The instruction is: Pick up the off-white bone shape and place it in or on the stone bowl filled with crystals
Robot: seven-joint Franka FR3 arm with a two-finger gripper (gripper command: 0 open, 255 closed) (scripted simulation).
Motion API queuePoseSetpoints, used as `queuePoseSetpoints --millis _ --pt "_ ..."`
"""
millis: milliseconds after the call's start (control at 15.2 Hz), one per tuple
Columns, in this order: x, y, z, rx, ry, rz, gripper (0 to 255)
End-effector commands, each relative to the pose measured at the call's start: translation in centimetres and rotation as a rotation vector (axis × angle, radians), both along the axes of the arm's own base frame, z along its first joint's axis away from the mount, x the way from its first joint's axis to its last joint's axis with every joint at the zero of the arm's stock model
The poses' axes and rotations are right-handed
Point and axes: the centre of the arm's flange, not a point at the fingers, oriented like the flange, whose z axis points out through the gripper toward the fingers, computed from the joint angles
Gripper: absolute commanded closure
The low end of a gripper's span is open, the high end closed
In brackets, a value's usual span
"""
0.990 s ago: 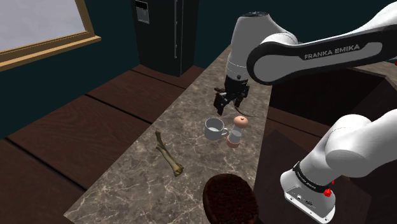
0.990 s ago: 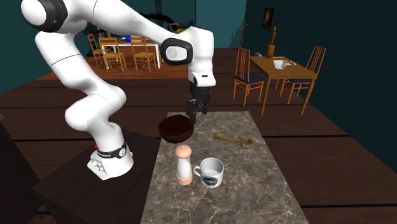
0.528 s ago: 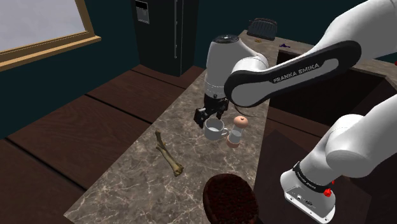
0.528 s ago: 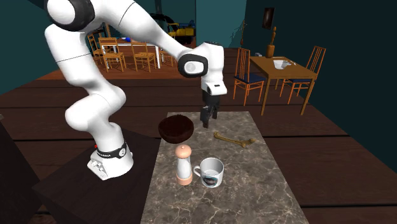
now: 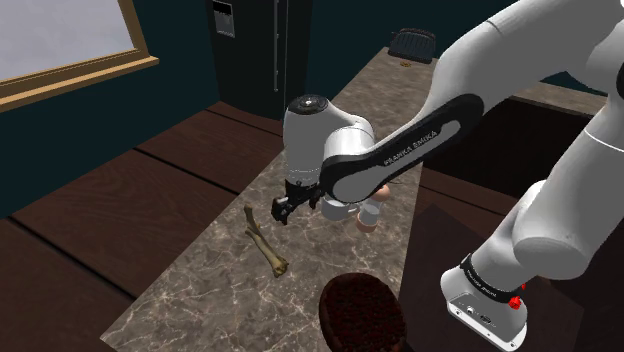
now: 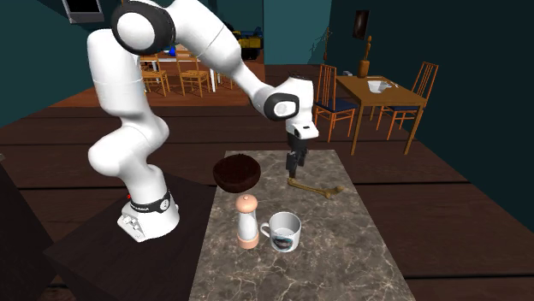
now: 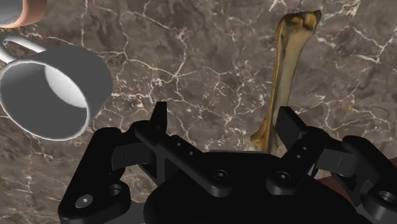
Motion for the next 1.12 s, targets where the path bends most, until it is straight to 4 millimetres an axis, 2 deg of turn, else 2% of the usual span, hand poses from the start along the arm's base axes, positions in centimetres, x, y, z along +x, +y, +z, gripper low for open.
queuePoseSetpoints --millis 0,528,1056 --pt "0.5 1.9 -1.8 -0.002 -0.008 0.008 0" --pt "2.8 9.2 -8.2 -0.008 -0.034 0.038 0" --pt "3.1 8.9 -12.2 -0.008 -0.034 0.038 0"
